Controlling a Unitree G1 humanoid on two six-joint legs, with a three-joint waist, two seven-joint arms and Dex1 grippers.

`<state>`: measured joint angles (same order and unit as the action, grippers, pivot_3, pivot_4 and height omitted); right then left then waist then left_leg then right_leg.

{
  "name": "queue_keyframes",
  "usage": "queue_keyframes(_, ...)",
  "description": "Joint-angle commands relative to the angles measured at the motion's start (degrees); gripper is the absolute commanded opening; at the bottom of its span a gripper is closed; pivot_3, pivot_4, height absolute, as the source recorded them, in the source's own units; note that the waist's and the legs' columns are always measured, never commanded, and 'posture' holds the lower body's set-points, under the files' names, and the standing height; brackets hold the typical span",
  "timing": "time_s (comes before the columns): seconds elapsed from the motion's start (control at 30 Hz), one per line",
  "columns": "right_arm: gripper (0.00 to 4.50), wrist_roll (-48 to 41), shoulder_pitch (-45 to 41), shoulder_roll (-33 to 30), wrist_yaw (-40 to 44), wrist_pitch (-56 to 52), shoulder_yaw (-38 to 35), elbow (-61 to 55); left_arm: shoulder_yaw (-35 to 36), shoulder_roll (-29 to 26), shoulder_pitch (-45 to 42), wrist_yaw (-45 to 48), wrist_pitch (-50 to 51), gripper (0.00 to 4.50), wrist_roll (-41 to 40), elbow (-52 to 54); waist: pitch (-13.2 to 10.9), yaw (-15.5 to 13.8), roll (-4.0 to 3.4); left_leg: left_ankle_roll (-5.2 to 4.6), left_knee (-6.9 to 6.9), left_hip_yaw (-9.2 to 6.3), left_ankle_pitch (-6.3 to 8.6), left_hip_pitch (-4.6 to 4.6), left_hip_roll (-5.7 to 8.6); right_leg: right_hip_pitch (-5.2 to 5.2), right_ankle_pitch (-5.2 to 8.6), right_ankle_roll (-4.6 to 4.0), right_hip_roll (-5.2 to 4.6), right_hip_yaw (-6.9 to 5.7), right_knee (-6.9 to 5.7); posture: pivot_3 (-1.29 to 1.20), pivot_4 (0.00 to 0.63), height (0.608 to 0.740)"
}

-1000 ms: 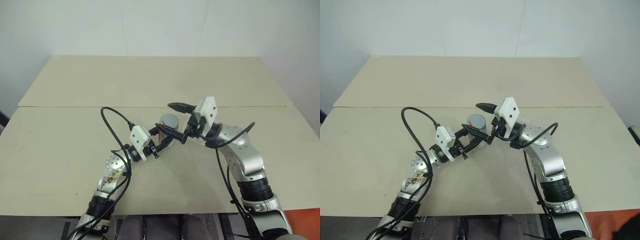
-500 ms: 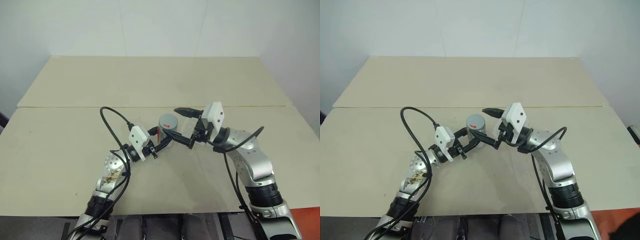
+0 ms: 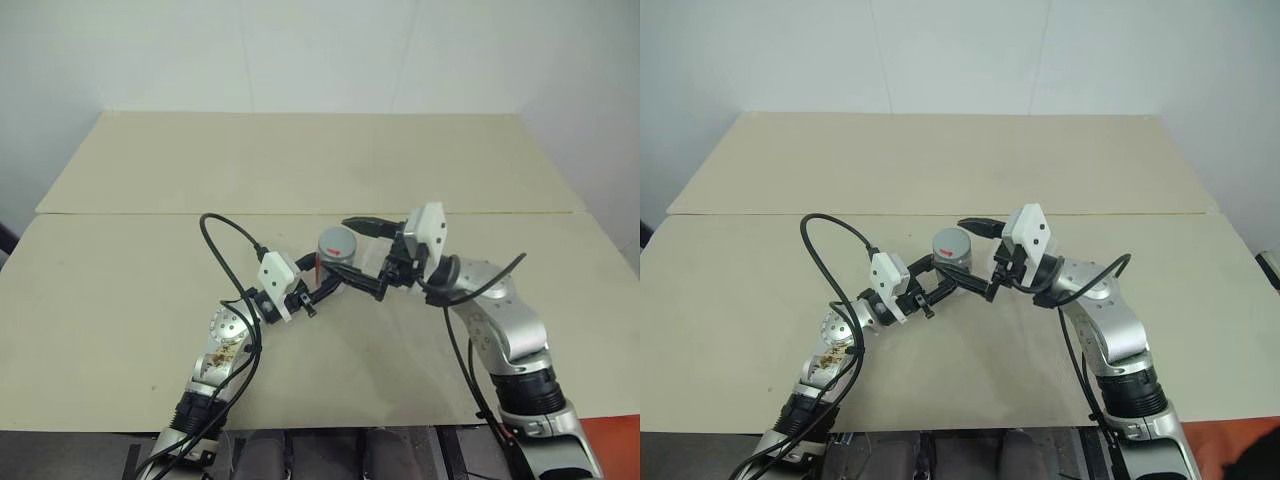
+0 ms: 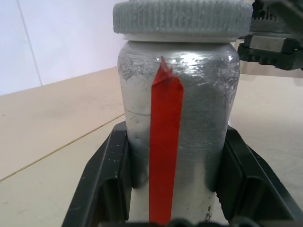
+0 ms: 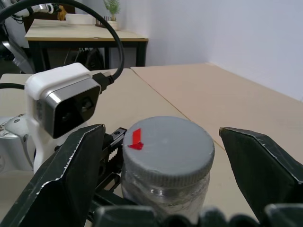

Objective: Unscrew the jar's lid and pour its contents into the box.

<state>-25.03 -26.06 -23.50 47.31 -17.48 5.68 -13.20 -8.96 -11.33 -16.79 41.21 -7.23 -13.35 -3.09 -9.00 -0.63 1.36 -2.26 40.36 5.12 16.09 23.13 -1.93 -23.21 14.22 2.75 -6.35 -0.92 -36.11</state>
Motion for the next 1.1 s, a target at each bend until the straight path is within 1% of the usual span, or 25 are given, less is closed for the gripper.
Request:
queue_keyframes(0.03, 4.47, -1.0, -1.3, 0.3, -0.3, -0.6, -1.3, -0.7, -0.1, 0.1, -0.2, 0.2, -1.3, 1.96, -0.1, 1.8, 0.0, 0.0, 0.00, 0.00, 0.00, 0.00, 0.00, 0.00, 0.00, 0.00, 0.00, 0.00, 0.00, 0.00, 0.00, 0.00, 0.150, 0.740)
queue_keyframes(0.27, 4.47, -1.7, -1.4, 0.4, 0.4, -0.9, -1.3, -0.6, -0.3, 0.2, -0.1, 0.2, -1.4, 1.96, 0.1, 1.7, 0.0, 0.0, 0.00, 0.00, 0.00, 0.00, 0.00, 0.01, 0.00, 0.00, 0.00, 0.00, 0.00, 0.00, 0.00, 0.00, 0.150, 0.740)
queue_keyframes(0.37, 3.88, -1.5, -1.3, 0.4, 0.1, -0.8, -1.2, -1.0, -0.3, 0.1, 0.0, 0.3, -1.3, 1.96, 0.0, 1.7, 0.0, 0.0, 0.00, 0.00, 0.00, 0.00, 0.00, 0.01, 0.00, 0.00, 0.00, 0.00, 0.00, 0.00, 0.00, 0.00, 0.150, 0.740)
queue_keyframes(0.7, 3.88, -1.5, -1.2, 0.4, 0.1, -0.7, -1.3, -1.0, -0.3, 0.3, -0.2, 0.3, -1.3, 1.96, -0.1, 1.5, 0.0, 0.0, 0.00, 0.00, 0.00, 0.00, 0.00, 0.01, 0.00, 0.00, 0.00, 0.00, 0.00, 0.00, 0.00, 0.00, 0.150, 0.740)
queue_keyframes(0.8, 3.30, -1.3, -1.1, 0.4, 0.0, -0.4, -1.2, -1.1, -0.4, 0.4, -0.3, 0.4, -1.3, 1.96, -0.1, 1.3, 0.0, 0.0, 0.00, 0.00, 0.00, 0.00, 0.00, 0.01, 0.00, 0.00, 0.00, 0.00, 0.00, 0.00, 0.00, 0.00, 0.150, 0.740)
queue_keyframes(1.1, 3.30, -0.5, -0.6, 0.7, -0.2, 0.2, -0.9, -1.1, -0.5, 0.6, -0.4, 0.6, -1.2, 1.96, 0.0, 1.1, 0.0, 0.0, 0.00, 0.00, 0.00, 0.00, 0.00, 0.01, 0.00, 0.00, 0.00, 0.00, 0.00, -0.01, 0.00, 0.00, 0.150, 0.740)
